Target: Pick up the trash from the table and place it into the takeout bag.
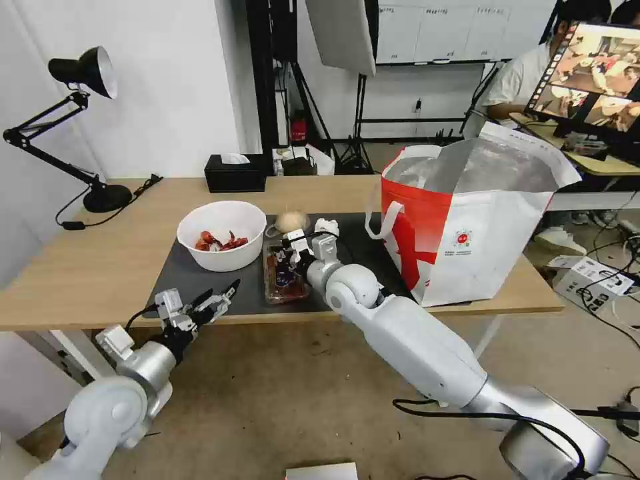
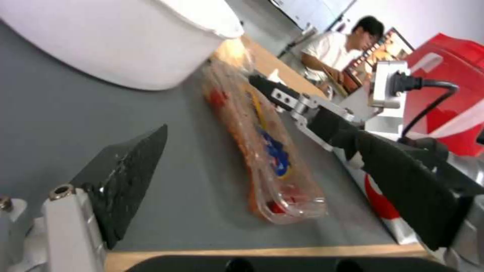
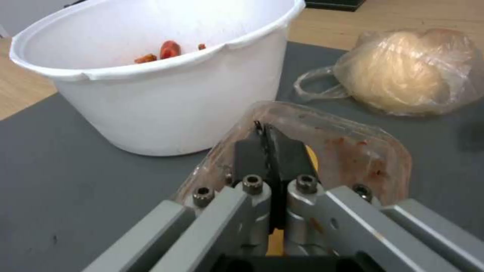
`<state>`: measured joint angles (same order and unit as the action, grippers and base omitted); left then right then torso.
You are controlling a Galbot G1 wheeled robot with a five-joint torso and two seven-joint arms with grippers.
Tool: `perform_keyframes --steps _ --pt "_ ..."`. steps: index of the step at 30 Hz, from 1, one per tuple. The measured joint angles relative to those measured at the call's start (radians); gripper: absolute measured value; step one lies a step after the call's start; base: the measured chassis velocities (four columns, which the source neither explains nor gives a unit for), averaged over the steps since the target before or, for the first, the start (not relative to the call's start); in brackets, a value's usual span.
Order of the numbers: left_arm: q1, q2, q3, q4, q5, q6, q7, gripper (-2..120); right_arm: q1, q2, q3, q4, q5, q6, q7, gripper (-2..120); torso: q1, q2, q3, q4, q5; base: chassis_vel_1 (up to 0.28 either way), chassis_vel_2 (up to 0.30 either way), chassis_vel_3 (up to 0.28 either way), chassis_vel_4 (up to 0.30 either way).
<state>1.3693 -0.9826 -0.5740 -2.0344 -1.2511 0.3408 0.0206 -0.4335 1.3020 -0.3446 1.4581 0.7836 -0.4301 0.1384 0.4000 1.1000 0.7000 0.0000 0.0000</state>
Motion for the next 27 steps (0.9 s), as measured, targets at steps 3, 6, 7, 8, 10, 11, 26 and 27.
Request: perform_keyframes --steps 3,6,7,8,10,11,26,27 --pt "-0.03 0.011 0.019 0.022 -0.021 0.015 0.005 100 0.0 -0.004 0.001 -0.005 -0.001 0.001 -0.007 0 0.0 0.0 0.0 0.0001 0.0 0.0 0.0 0.0 0.0" --pt "-0.061 0.017 0.039 0.047 -0.029 0.025 0.012 100 0.0 -0.007 0.003 -0.008 -0.002 0.001 -0.011 0 0.0 0.0 0.0 -0.0001 0.0 0.0 0.0 0.0 0.0" --pt "-0.076 0.02 0.053 0.06 -0.029 0.026 0.015 100 0.0 -0.009 0.003 -0.01 -0.003 0.001 -0.013 0 0.0 0.0 0.0 -0.0001 0.0 0.0 0.0 0.0 0.0" --pt "-0.076 0.02 0.053 0.06 -0.029 0.026 0.015 100 0.0 -0.009 0.003 -0.01 -0.003 0.001 -0.013 0 0.0 0.0 0.0 -0.0001 0.0 0.0 0.0 0.0 0.0" --pt "-0.102 0.022 0.073 0.079 -0.029 0.026 0.018 100 0.0 -0.01 0.004 -0.016 -0.005 0.001 -0.014 0 0.0 0.0 0.0 0.0 0.0 0.0 0.0 0.0 0.0" --pt "-0.117 0.024 0.085 0.091 -0.028 0.026 0.019 100 0.0 -0.011 0.006 -0.019 -0.006 0.001 -0.015 0 0.0 0.0 0.0 0.0 0.0 0.0 0.0 0.0 0.0" --pt "-0.182 0.034 0.143 0.148 -0.03 0.024 0.023 100 -0.008 -0.012 0.012 -0.036 -0.02 -0.004 -0.02 0 0.0 0.0 0.0 0.0 0.0001 0.0 0.0 0.0 0.0" --pt "-0.184 0.034 0.148 0.15 -0.03 0.024 0.023 100 -0.008 -0.011 0.012 -0.037 -0.02 -0.005 -0.02 0 0.0 0.0 0.0 0.0 0.0 0.0 0.0 0.0 0.0"
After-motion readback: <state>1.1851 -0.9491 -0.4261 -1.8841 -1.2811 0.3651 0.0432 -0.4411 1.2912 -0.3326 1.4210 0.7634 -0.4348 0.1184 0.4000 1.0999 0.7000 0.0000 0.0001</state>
